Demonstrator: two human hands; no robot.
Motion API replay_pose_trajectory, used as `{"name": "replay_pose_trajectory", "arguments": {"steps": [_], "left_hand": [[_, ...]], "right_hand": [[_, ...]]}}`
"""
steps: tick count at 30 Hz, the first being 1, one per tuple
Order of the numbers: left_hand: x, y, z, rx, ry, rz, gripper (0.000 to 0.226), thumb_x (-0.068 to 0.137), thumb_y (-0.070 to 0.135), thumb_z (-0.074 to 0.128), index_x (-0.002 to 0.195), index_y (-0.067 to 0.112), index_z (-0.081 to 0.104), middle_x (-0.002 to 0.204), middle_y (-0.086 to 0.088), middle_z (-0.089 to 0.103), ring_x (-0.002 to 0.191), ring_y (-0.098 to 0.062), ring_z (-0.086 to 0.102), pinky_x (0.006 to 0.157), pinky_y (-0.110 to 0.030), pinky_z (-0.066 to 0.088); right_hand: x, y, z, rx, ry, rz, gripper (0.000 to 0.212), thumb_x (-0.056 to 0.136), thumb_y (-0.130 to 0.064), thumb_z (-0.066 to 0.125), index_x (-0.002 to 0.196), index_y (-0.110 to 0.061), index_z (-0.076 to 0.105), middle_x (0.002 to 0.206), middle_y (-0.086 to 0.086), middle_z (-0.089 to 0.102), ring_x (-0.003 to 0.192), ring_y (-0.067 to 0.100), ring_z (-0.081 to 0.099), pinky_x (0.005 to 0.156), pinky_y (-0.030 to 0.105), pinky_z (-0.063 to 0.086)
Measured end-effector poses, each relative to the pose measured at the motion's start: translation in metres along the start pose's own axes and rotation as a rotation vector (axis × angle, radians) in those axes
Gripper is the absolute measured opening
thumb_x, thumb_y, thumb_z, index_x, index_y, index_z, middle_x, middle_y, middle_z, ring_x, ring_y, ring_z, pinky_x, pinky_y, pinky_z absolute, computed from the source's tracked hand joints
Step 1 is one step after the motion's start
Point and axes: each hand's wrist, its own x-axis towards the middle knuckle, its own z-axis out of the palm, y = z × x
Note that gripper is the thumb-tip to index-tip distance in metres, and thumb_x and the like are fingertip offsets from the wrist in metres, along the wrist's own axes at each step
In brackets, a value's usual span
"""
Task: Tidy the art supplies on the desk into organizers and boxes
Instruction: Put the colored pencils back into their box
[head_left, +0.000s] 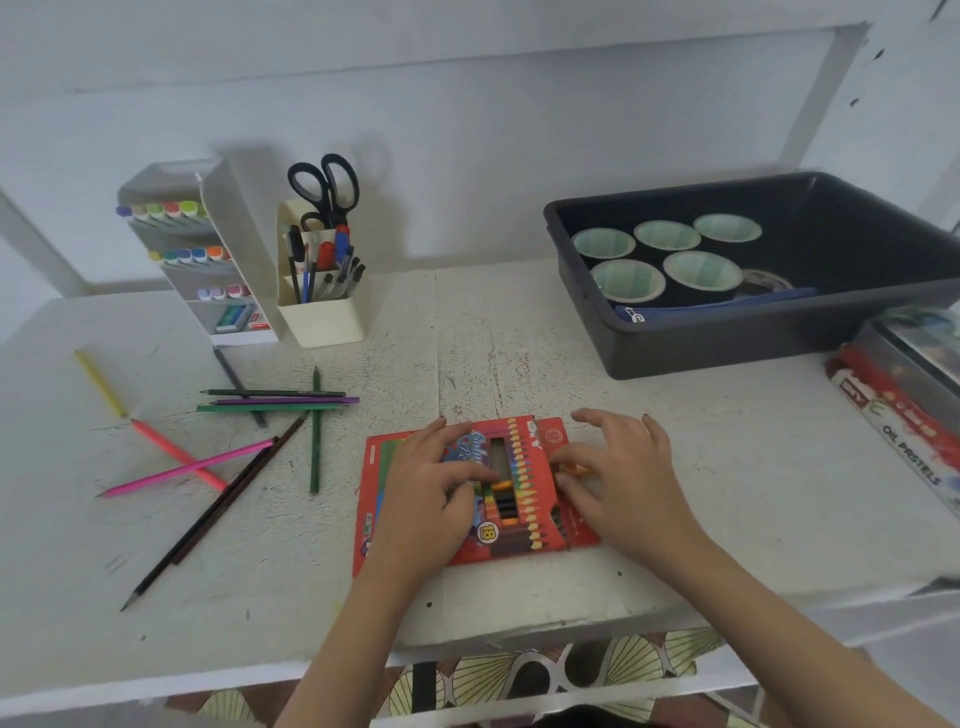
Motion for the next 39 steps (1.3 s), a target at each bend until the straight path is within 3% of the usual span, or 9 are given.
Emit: {"name": "replay_pose_trajectory", "arguments": {"steps": [3, 6, 9, 11, 14, 17, 23, 32, 39], "left_hand": [[-0.001, 0.002, 0.000, 0.016, 0.008, 0.010, 0.038, 0.078, -0.006, 0.055, 0.085, 0.024, 0.078, 0.133, 0.006, 0.052, 0.132, -0.011, 0.029, 0.104, -0.015, 0.008], [-0.001, 0.003, 0.000, 0.027, 0.012, 0.014, 0.036, 0.078, -0.005, 0.056, 0.084, 0.023, 0.078, 0.133, 0.005, 0.052, 0.133, -0.014, 0.030, 0.103, -0.014, 0.008], [-0.001, 0.004, 0.000, 0.037, 0.007, 0.012, 0.031, 0.079, 0.004, 0.053, 0.083, 0.023, 0.077, 0.133, 0.002, 0.053, 0.133, -0.017, 0.032, 0.103, -0.016, 0.009], [-0.001, 0.005, 0.001, 0.031, -0.004, 0.012, 0.033, 0.077, 0.011, 0.047, 0.083, 0.023, 0.077, 0.133, 0.002, 0.053, 0.133, -0.017, 0.031, 0.105, -0.019, 0.009], [-0.001, 0.004, 0.002, 0.031, -0.019, 0.034, 0.033, 0.080, 0.004, 0.053, 0.085, 0.025, 0.077, 0.134, 0.001, 0.053, 0.134, -0.018, 0.031, 0.107, -0.025, 0.011], [0.000, 0.005, 0.002, 0.030, -0.013, 0.041, 0.034, 0.075, 0.012, 0.046, 0.084, 0.025, 0.077, 0.132, 0.000, 0.054, 0.132, -0.019, 0.034, 0.108, -0.029, 0.016], [-0.001, 0.006, 0.004, 0.053, -0.006, 0.039, 0.030, 0.072, 0.015, 0.046, 0.076, 0.020, 0.074, 0.129, -0.002, 0.057, 0.131, -0.020, 0.037, 0.105, -0.026, 0.016], [-0.001, 0.004, 0.007, 0.062, -0.023, 0.056, 0.028, 0.071, 0.017, 0.044, 0.082, 0.018, 0.070, 0.129, -0.001, 0.055, 0.130, -0.017, 0.037, 0.105, -0.026, 0.019], [-0.002, 0.003, 0.005, 0.047, -0.020, 0.053, 0.026, 0.072, 0.016, 0.045, 0.080, 0.017, 0.070, 0.125, -0.002, 0.058, 0.127, -0.017, 0.040, 0.102, -0.025, 0.020]], "right_hand": [[-0.005, 0.001, -0.002, 0.000, 0.078, 0.081, 0.016, 0.088, -0.030, 0.060, 0.101, -0.028, 0.068, 0.139, 0.000, 0.047, 0.131, 0.017, 0.036, 0.114, 0.046, 0.007], [-0.019, 0.000, -0.002, -0.044, 0.203, 0.180, 0.012, 0.085, -0.023, 0.063, 0.093, -0.019, 0.071, 0.134, 0.011, 0.052, 0.127, 0.029, 0.043, 0.110, 0.056, 0.016], [-0.031, -0.002, 0.002, -0.133, 0.216, 0.172, 0.024, 0.080, -0.027, 0.056, 0.090, -0.016, 0.074, 0.134, 0.017, 0.053, 0.126, 0.039, 0.046, 0.105, 0.062, 0.018], [-0.032, -0.003, 0.003, -0.096, 0.167, 0.168, 0.027, 0.084, -0.028, 0.054, 0.100, -0.020, 0.074, 0.143, 0.013, 0.044, 0.134, 0.034, 0.036, 0.109, 0.058, 0.007], [-0.030, -0.006, 0.009, -0.059, 0.063, 0.103, 0.035, 0.091, -0.037, 0.046, 0.123, -0.034, 0.062, 0.157, 0.003, 0.016, 0.144, 0.024, 0.009, 0.112, 0.041, -0.012], [-0.030, -0.010, 0.014, -0.105, 0.008, 0.039, 0.044, 0.095, -0.040, 0.039, 0.138, -0.035, 0.044, 0.153, -0.002, -0.014, 0.144, 0.018, -0.013, 0.110, 0.038, -0.019], [-0.043, -0.019, 0.006, -0.186, 0.004, 0.242, 0.083, 0.077, -0.053, -0.005, 0.147, -0.024, 0.031, 0.157, 0.006, -0.013, 0.144, 0.023, -0.015, 0.108, 0.043, -0.022], [-0.044, -0.020, 0.017, -0.117, -0.113, 0.252, 0.055, 0.096, -0.048, 0.017, 0.149, -0.036, 0.010, 0.141, -0.003, -0.040, 0.138, 0.018, -0.032, 0.108, 0.044, -0.024], [-0.044, -0.016, 0.026, -0.062, -0.097, 0.215, 0.055, 0.097, -0.040, 0.024, 0.148, -0.043, 0.003, 0.139, -0.006, -0.042, 0.126, 0.007, -0.041, 0.106, 0.040, -0.027]]}}
